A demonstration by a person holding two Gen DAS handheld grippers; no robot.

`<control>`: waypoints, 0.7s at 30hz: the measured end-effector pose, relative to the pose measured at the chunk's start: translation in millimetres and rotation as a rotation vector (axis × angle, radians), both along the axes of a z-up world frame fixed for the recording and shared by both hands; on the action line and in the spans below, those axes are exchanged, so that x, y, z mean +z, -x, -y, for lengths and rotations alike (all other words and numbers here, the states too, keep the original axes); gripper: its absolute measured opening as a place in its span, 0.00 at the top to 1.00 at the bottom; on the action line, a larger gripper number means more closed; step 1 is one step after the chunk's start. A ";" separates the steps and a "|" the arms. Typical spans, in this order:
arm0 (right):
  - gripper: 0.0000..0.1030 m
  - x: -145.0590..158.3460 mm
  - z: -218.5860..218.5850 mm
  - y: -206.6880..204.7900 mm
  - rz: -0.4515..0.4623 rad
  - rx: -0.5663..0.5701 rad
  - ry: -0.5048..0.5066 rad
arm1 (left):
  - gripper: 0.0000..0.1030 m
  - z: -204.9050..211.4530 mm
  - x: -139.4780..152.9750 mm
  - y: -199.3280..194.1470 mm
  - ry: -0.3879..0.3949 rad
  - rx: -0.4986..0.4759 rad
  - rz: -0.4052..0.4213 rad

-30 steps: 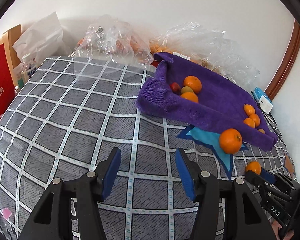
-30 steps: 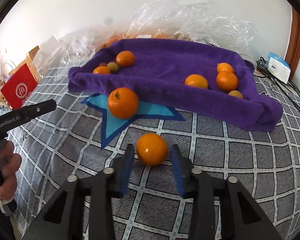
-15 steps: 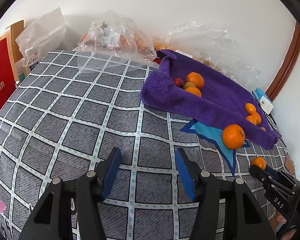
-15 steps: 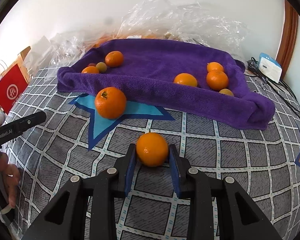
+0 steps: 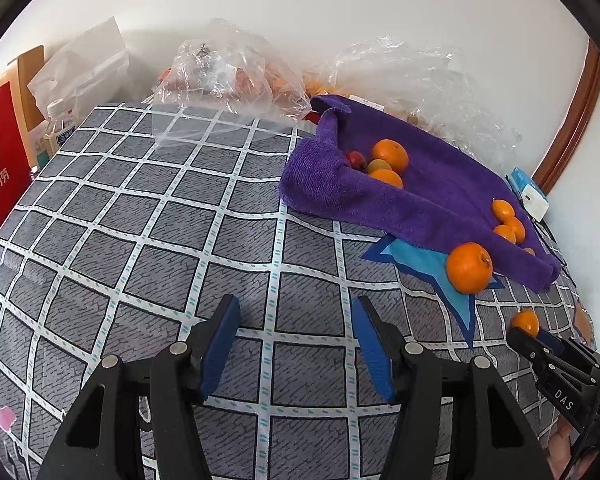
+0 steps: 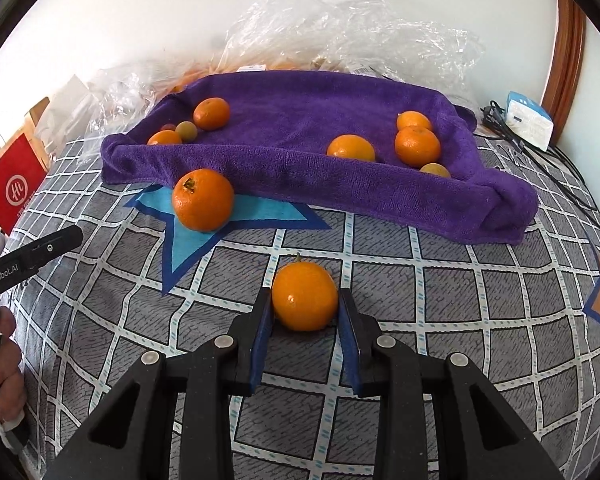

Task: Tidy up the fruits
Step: 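Lift the orange with the right gripper while the left gripper grasps another orange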

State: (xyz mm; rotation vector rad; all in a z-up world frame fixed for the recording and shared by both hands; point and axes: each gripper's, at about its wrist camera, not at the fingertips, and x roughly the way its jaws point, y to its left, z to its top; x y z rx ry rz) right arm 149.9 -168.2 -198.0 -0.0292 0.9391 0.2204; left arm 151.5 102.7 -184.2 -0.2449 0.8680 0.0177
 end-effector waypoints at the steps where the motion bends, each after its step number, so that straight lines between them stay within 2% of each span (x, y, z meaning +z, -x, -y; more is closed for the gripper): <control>1: 0.69 -0.1 0.0 -0.3 -0.002 0.002 -0.002 | 0.46 0.0 -0.1 0.2 0.000 -0.001 0.001; 8: 0.70 0.7 -1.0 1.9 0.014 -0.003 0.004 | 0.46 0.8 1.4 4.1 0.036 -0.017 0.020; 13: 0.70 4.7 6.6 11.4 0.049 -0.017 0.001 | 0.46 8.8 6.7 8.5 0.017 -0.048 0.063; 21: 0.70 10.6 30.8 21.0 0.057 -0.068 -0.015 | 0.45 15.9 14.8 14.7 0.003 -0.079 0.107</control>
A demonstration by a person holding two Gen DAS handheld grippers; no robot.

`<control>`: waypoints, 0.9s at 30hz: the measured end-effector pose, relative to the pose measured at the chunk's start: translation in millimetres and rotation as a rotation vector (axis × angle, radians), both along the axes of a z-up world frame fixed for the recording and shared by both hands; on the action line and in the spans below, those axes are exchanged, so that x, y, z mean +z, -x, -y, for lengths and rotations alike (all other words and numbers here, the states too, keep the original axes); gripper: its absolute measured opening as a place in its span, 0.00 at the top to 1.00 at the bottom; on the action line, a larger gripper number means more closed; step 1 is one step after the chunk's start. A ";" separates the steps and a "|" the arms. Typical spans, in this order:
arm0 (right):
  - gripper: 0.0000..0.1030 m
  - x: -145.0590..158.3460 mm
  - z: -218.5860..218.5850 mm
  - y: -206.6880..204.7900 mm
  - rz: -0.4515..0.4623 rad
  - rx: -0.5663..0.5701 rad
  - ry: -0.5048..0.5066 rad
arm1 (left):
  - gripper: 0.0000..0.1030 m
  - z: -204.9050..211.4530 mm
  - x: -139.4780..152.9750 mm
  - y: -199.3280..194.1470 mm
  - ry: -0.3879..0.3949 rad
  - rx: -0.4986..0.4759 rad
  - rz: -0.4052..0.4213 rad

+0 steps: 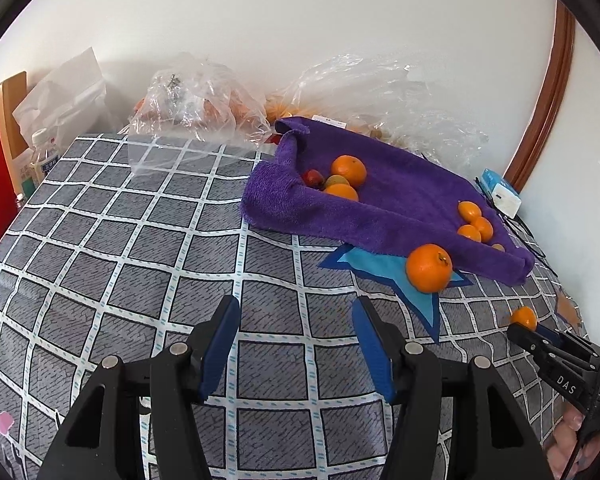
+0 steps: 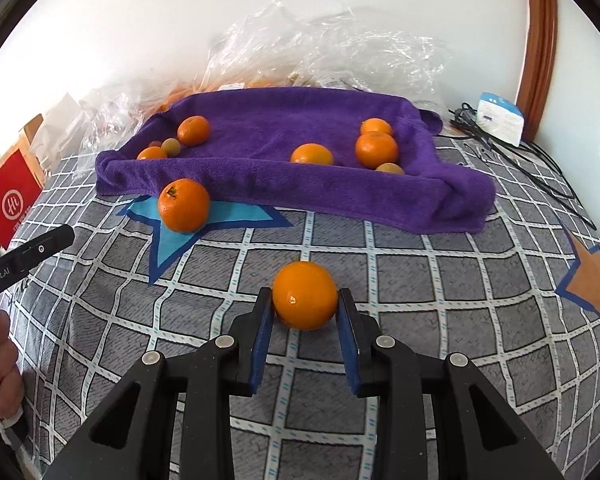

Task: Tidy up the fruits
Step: 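Lift the orange with the right gripper while the left gripper grasps another orange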

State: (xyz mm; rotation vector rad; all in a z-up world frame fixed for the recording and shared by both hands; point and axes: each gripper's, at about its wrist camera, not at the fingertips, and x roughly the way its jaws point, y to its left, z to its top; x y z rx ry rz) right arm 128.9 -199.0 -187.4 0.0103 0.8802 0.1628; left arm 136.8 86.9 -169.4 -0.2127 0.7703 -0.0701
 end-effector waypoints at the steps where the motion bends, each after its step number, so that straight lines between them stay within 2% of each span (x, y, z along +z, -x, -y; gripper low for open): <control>1: 0.70 1.2 3.0 0.3 0.000 -0.006 0.000 | 0.45 1.1 1.3 1.3 0.001 -0.003 0.008; 7: 0.70 13.1 24.3 5.5 0.025 -0.023 0.014 | 0.45 24.0 16.0 0.6 0.034 -0.060 -0.004; 12: 0.70 13.9 43.0 7.6 0.031 -0.062 0.014 | 0.44 58.1 21.3 -17.9 0.029 -0.112 -0.023; 15: 0.70 12.2 53.8 7.4 0.025 -0.071 0.026 | 0.43 76.8 16.4 -32.8 0.016 -0.140 -0.054; 19: 0.70 11.7 66.0 7.1 0.037 -0.091 0.079 | 0.43 93.8 7.8 -50.1 0.041 -0.131 -0.095; 24: 0.70 9.9 82.7 4.1 0.032 -0.109 0.085 | 0.43 111.0 -2.9 -63.5 -0.014 -0.120 -0.101; 27: 0.70 5.9 88.3 3.6 0.017 -0.122 0.082 | 0.43 112.2 -10.6 -71.5 0.000 -0.111 -0.131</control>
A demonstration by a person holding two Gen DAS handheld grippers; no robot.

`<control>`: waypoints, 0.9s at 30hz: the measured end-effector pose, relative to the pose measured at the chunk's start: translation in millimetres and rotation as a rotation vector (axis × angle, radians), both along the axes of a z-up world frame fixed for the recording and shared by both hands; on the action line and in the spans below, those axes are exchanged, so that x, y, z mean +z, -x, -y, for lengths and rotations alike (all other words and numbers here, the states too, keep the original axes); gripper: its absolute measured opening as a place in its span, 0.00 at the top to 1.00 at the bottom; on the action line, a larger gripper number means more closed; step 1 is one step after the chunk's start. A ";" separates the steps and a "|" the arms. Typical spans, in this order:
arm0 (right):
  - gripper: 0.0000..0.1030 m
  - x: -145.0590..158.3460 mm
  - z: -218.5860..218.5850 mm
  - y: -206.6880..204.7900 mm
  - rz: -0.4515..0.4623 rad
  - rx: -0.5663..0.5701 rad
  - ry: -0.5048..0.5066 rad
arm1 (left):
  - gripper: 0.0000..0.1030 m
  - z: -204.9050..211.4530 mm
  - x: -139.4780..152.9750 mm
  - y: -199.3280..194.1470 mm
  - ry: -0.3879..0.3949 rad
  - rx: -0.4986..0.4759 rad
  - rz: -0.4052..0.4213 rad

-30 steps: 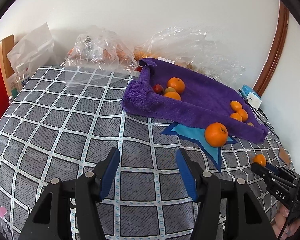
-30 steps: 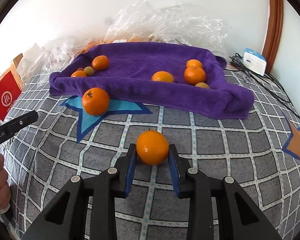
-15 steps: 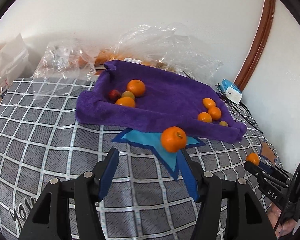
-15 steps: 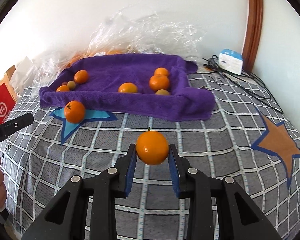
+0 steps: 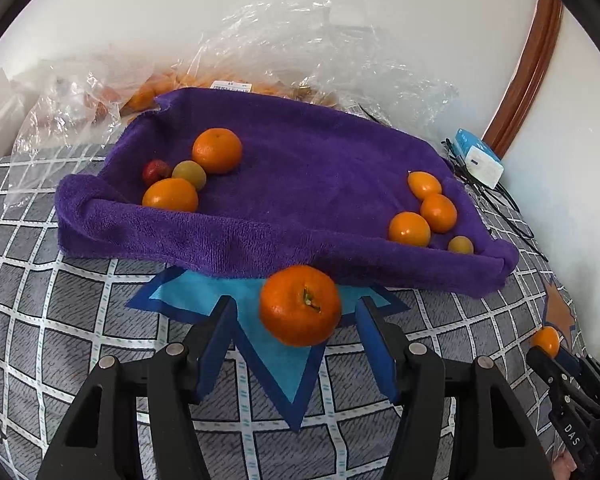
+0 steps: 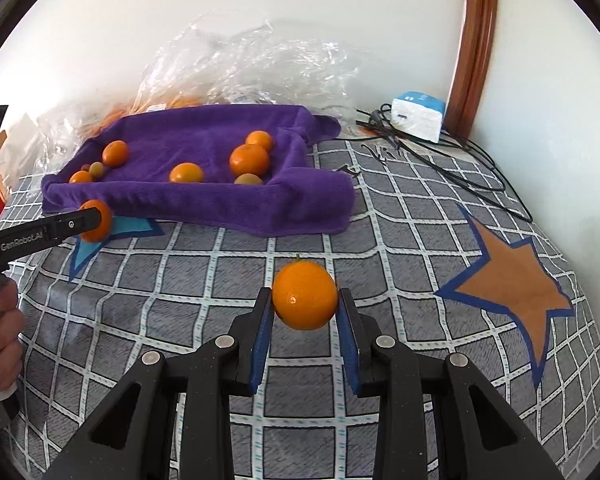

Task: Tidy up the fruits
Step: 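Lift the orange with the right gripper while the left gripper grasps another orange, then carry both oranges over the purple towel with both grippers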

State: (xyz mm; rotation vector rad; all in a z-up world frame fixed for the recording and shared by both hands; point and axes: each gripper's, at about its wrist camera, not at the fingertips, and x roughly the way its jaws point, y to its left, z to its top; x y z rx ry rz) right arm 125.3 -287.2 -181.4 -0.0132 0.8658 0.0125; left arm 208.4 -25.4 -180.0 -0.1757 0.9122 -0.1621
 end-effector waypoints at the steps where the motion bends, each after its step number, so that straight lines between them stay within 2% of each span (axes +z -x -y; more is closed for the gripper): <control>1: 0.70 -1.6 0.8 0.2 -0.005 -0.003 -0.004 | 0.43 0.6 -2.1 -1.9 0.001 0.006 -0.008; 4: 0.70 -6.7 0.4 -1.8 -0.019 -0.006 -0.003 | 0.44 4.5 -3.2 -3.6 -0.021 0.025 0.000; 6: 0.70 -9.3 -1.2 -4.7 -0.023 -0.003 -0.008 | 0.61 5.2 -3.5 -4.6 -0.012 0.038 -0.012; 11: 0.70 -6.7 -7.7 -10.9 -0.018 0.024 -0.041 | 0.61 0.7 -0.7 0.7 -0.018 0.064 -0.020; 18: 0.70 4.3 -18.3 -20.3 0.006 0.117 -0.055 | 0.61 -22.2 20.0 28.0 -0.009 0.171 0.004; 27: 0.70 16.2 -20.1 -33.7 -0.004 0.222 -0.079 | 0.61 -28.3 42.7 45.7 0.025 0.296 0.019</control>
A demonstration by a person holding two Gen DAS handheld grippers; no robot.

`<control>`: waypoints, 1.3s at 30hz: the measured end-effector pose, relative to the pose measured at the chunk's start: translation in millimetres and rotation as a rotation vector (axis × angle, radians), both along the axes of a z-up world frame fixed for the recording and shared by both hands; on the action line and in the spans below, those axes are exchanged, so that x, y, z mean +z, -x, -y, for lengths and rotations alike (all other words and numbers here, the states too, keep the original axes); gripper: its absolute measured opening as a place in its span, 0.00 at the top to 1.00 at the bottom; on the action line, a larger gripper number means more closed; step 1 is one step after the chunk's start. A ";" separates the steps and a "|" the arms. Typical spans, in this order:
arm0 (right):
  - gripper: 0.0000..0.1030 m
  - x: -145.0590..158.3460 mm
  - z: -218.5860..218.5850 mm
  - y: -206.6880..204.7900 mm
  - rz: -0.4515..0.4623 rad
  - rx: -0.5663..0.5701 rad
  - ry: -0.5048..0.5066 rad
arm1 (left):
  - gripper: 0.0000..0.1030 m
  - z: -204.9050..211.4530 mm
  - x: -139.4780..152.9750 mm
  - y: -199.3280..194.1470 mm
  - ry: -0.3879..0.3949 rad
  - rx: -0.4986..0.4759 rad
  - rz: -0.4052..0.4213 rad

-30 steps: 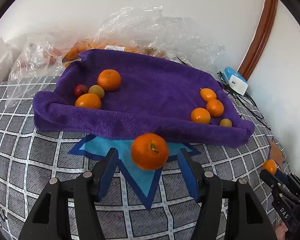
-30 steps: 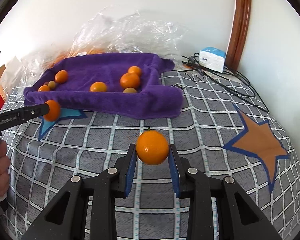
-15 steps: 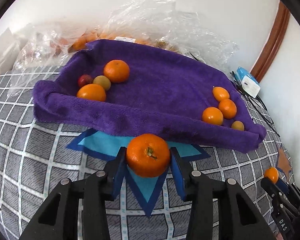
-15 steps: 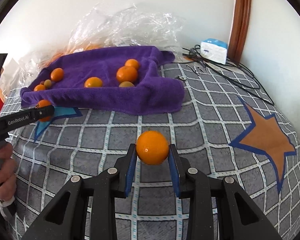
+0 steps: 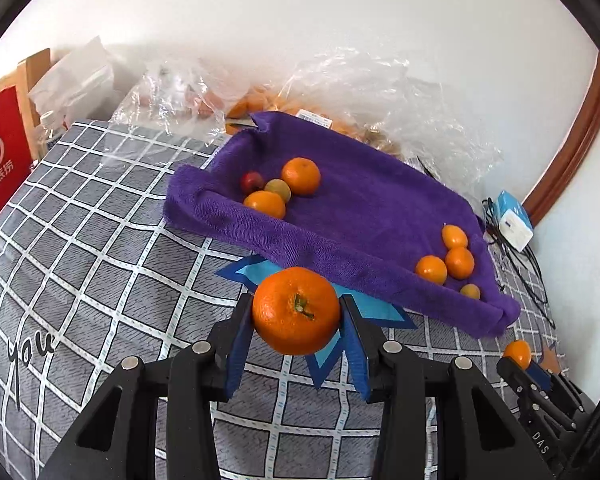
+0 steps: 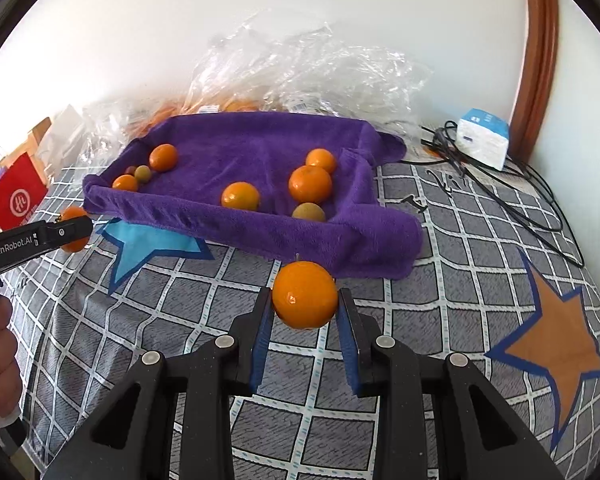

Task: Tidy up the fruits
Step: 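Carry both oranges over the purple towel with both grippers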

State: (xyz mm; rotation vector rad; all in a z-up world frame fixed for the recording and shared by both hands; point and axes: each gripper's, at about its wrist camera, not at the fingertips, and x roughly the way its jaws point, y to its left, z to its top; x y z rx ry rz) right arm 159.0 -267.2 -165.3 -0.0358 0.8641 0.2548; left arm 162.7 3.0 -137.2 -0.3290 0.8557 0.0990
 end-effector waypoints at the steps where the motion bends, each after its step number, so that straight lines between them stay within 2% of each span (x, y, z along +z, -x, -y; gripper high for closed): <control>1: 0.70 0.8 -0.1 -0.5 -0.002 0.008 0.000 | 0.61 0.8 1.9 0.0 0.003 0.009 0.001; 6: 0.70 5.3 0.1 -4.4 -0.020 0.027 -0.003 | 0.61 1.3 10.7 4.5 -0.004 0.027 -0.004; 14: 0.70 20.3 -11.3 -9.9 -0.020 0.022 -0.024 | 0.61 -13.9 30.7 20.7 -0.001 0.041 0.036; 18: 0.70 35.1 -20.7 -4.0 0.020 -0.019 -0.009 | 0.61 -28.4 41.1 22.4 0.004 0.005 0.059; 23: 0.70 47.3 -29.2 8.2 0.027 -0.099 -0.022 | 0.61 -47.2 49.9 21.6 -0.009 -0.070 0.080; 30: 0.70 58.6 -48.8 24.5 0.000 -0.202 -0.002 | 0.61 -86.1 52.2 7.9 0.061 -0.161 0.087; 39: 0.70 73.7 -76.5 32.8 0.004 -0.237 -0.003 | 0.61 -113.3 60.4 -9.9 0.055 -0.216 0.094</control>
